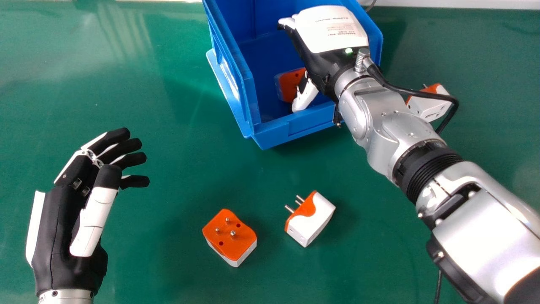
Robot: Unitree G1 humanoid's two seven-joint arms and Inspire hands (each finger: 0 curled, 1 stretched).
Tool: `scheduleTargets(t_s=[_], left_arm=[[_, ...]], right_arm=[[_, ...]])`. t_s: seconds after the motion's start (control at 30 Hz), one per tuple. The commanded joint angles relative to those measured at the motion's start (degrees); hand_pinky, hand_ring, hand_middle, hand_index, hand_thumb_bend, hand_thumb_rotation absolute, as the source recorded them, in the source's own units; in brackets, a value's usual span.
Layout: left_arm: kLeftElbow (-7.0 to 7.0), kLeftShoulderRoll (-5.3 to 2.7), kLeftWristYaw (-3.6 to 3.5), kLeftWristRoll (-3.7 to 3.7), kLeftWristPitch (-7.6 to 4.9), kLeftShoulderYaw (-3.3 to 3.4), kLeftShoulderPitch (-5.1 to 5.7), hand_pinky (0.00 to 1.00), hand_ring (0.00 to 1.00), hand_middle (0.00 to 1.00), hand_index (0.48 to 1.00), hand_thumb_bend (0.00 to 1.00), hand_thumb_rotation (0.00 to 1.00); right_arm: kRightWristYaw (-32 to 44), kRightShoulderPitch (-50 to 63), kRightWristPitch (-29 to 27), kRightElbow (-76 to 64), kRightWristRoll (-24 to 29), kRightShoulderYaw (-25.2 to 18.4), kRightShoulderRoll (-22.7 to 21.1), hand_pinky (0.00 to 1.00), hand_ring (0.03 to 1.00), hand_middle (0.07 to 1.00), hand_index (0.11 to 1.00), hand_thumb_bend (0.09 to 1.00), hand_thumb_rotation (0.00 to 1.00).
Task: Pick all objects and put in blue box
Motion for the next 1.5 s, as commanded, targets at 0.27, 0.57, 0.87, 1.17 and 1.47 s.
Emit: scheduleTargets(t_s=[0.27, 0.57, 0.87, 1.17, 1.47], left_arm=[[-1.59, -0.01, 0.79, 0.73, -0.62, -0.08, 0.37, 0.56, 0.69, 0.72, 0.711, 1.0, 0.7], [-0.7, 0.29, 0.05, -0.19, -0.32, -0.11, -0.67, 0.56, 0.69, 0.72, 0.714, 0.99, 0.69], [-1.57, 0.18, -0.55, -1.23, 1.47, -0.26, -0.97, 0.58, 0.71, 0.73, 0.721, 0.99, 0.68], [-1.78, 0.26, -0.68, -1.55, 2.4, -0.23, -1.27, 0.6, 0.73, 0.75, 0.737, 1.0, 0.68], [-1.71, 0.42, -1.01, -1.61, 2.3, -0.04, -1.1, 0.62, 0.73, 0.75, 0.742, 0.99, 0.68]], right_arm=[[-1.49, -2.09, 0.39, -2.64, -0.06, -0.15, -0.99, 0.77, 0.866, 0.9, 0.861, 0.847, 0.14], [-2.47, 4.65, 2.45, -18.57, -1.61, -0.68, -6.48, 0.74, 0.847, 0.881, 0.852, 0.843, 0.08], [3.87, 18.51, 9.33, -49.99, -5.19, -4.23, -14.21, 0.72, 0.834, 0.867, 0.836, 0.836, 0.09], [7.68, 35.07, 10.45, -75.76, -8.01, -10.58, -19.5, 0.7, 0.834, 0.862, 0.832, 0.814, 0.12], [4.15, 54.14, 8.46, -90.21, -9.62, -15.69, -19.24, 0.7, 0.837, 0.872, 0.848, 0.742, 0.23]])
